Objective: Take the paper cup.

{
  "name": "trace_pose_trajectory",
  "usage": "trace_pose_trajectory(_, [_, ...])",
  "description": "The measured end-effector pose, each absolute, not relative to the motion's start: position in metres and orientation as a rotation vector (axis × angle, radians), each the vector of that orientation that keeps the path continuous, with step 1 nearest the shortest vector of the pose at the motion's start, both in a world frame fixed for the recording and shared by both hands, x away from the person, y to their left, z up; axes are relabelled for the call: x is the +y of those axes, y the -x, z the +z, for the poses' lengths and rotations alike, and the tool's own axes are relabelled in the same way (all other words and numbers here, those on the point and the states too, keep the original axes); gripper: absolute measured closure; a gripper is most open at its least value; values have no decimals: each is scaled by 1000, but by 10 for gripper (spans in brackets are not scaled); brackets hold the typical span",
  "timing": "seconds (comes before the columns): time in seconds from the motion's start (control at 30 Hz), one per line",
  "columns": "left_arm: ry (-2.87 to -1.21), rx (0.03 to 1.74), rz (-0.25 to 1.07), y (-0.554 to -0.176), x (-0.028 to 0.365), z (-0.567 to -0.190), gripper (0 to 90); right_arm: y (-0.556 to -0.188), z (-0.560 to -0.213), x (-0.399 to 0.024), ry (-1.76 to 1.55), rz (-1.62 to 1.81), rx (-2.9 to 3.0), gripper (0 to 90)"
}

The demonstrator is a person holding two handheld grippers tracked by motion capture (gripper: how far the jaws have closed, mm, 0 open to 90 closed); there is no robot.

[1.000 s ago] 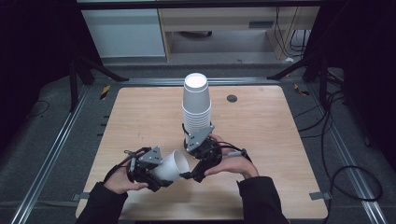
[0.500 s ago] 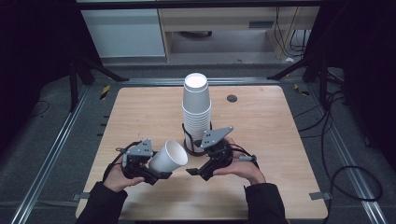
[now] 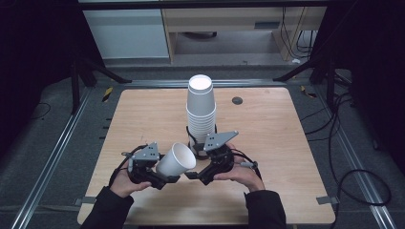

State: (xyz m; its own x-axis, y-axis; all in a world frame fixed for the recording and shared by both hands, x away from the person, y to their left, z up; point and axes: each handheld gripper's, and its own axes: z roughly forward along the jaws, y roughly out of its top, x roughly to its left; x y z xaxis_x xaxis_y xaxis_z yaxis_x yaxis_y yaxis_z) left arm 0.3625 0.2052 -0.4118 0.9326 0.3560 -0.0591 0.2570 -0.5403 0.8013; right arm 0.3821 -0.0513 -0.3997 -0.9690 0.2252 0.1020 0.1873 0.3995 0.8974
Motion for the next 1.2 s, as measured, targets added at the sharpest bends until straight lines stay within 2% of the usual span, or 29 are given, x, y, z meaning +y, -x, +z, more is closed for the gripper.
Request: trace_pose_trajectory(1.2, [-2174, 391, 171, -355, 192, -410, 220, -384, -408, -26, -391, 1728, 2607, 27])
